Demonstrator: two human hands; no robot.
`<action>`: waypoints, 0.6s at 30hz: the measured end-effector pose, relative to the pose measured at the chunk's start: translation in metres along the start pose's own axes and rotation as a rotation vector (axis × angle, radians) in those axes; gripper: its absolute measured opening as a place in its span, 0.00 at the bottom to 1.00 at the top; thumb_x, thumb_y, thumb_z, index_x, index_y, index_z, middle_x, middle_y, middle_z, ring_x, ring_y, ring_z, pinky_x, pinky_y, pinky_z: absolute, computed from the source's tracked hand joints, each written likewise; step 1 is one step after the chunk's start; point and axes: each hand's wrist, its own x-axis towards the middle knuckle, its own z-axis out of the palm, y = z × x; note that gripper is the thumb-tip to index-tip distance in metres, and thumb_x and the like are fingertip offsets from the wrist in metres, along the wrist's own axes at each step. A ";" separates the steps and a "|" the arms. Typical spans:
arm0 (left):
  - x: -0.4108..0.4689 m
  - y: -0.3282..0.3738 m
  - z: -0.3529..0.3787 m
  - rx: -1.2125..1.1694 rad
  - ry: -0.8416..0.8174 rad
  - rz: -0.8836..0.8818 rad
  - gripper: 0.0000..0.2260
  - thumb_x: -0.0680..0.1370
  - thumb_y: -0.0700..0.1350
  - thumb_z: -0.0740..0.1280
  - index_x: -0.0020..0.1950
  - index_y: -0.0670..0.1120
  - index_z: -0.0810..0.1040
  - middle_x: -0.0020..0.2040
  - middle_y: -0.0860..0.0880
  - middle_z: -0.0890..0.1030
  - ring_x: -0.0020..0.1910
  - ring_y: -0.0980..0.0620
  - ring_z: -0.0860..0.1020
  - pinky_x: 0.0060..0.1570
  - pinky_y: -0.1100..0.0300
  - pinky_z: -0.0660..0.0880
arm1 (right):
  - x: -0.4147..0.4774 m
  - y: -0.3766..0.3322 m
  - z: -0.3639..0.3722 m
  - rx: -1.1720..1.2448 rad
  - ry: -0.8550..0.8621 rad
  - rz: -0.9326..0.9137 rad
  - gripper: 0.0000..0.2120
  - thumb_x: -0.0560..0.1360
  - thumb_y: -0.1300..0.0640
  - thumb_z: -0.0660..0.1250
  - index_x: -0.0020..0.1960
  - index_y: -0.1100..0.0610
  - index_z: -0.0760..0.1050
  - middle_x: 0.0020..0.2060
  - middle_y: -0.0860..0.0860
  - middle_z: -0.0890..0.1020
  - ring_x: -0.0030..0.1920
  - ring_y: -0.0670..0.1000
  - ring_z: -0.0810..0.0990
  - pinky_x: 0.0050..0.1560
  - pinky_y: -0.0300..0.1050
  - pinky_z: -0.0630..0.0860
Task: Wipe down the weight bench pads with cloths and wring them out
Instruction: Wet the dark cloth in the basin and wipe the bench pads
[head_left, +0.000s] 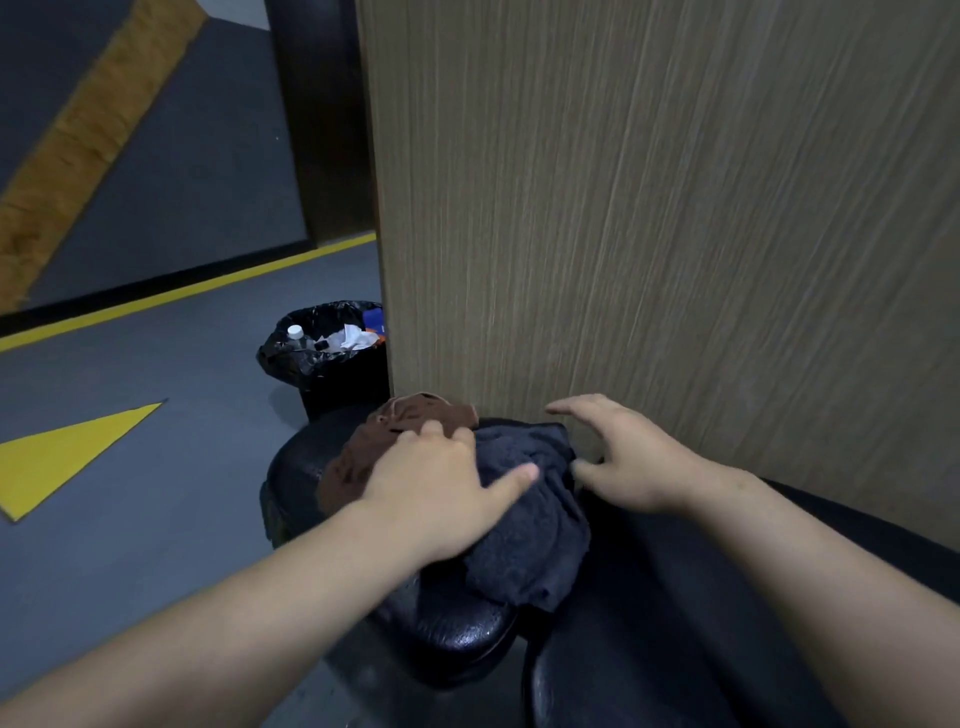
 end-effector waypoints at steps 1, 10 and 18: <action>-0.002 0.007 0.001 0.045 -0.027 -0.016 0.46 0.69 0.79 0.48 0.70 0.44 0.71 0.64 0.40 0.73 0.63 0.39 0.71 0.61 0.49 0.69 | 0.002 0.001 0.001 -0.024 -0.030 -0.046 0.33 0.72 0.56 0.72 0.75 0.52 0.65 0.71 0.49 0.69 0.70 0.46 0.68 0.66 0.27 0.58; -0.002 0.036 0.018 0.105 -0.121 -0.033 0.55 0.59 0.81 0.62 0.71 0.39 0.65 0.63 0.41 0.70 0.62 0.42 0.67 0.60 0.50 0.71 | 0.026 0.006 0.008 -0.066 -0.192 -0.168 0.49 0.67 0.47 0.78 0.80 0.44 0.54 0.77 0.48 0.61 0.77 0.45 0.57 0.73 0.33 0.54; 0.023 0.011 -0.002 0.038 -0.213 0.292 0.27 0.62 0.61 0.74 0.53 0.50 0.69 0.54 0.47 0.75 0.56 0.44 0.75 0.52 0.57 0.71 | 0.037 -0.001 0.003 -0.151 -0.363 -0.165 0.42 0.63 0.40 0.78 0.73 0.37 0.65 0.79 0.46 0.56 0.79 0.48 0.52 0.77 0.49 0.57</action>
